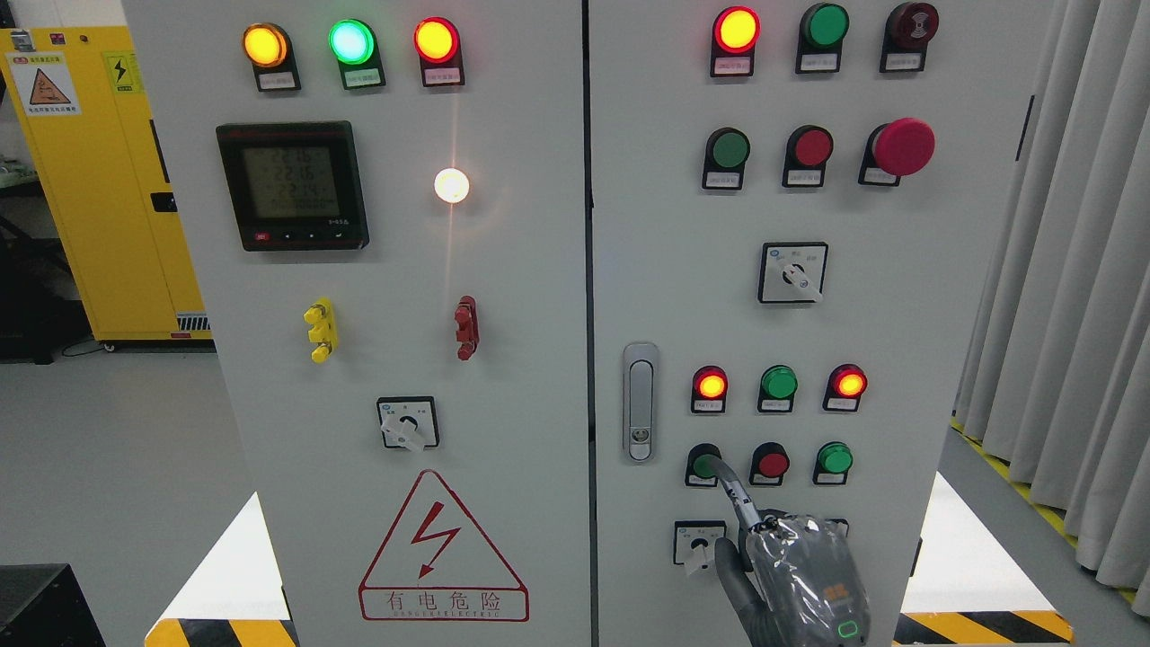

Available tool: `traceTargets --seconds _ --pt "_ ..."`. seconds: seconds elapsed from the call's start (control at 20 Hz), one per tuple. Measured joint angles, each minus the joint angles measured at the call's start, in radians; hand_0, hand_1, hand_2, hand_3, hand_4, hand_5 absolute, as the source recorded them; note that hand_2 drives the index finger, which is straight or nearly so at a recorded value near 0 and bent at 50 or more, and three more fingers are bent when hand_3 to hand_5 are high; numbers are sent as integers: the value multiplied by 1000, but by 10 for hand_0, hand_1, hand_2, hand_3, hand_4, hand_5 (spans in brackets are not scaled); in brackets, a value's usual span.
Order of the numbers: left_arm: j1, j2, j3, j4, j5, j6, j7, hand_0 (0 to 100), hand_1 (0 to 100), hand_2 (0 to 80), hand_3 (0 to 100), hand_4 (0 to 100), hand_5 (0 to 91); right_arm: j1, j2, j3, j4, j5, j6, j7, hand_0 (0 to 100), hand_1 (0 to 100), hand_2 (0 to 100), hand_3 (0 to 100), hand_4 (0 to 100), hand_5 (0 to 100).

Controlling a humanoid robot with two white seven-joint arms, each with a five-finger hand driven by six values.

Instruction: Press green start button

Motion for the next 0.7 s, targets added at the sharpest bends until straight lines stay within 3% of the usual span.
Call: traceTargets --seconds 0.15,0.3,0.45,0.5,0.6,0.7 --pt "0 0 0 0 0 0 0 120 556 0 0 0 0 16 0 11 -18 -56 -3 -3 791 930 0 864 933 949" --pt "0 0 0 0 0 0 0 120 556 0 0 0 0 32 -1 28 -37 -170 -10 -4 785 877 26 791 851 834" --pt "0 0 0 0 0 0 0 120 556 0 0 0 0 51 -1 50 -60 -326 -15 38 706 791 50 548 587 597" --pt "0 0 0 0 0 0 0 120 556 0 0 0 0 61 -1 57 -68 -386 -15 56 690 752 41 386 416 407" --pt "0 0 0 0 0 0 0 120 556 0 0 0 0 80 -1 69 -87 -508 -16 90 659 691 0 237 255 230" --pt "0 0 0 0 0 0 0 120 556 0 0 0 0 99 -1 79 -104 -625 -18 114 593 639 0 156 177 148"
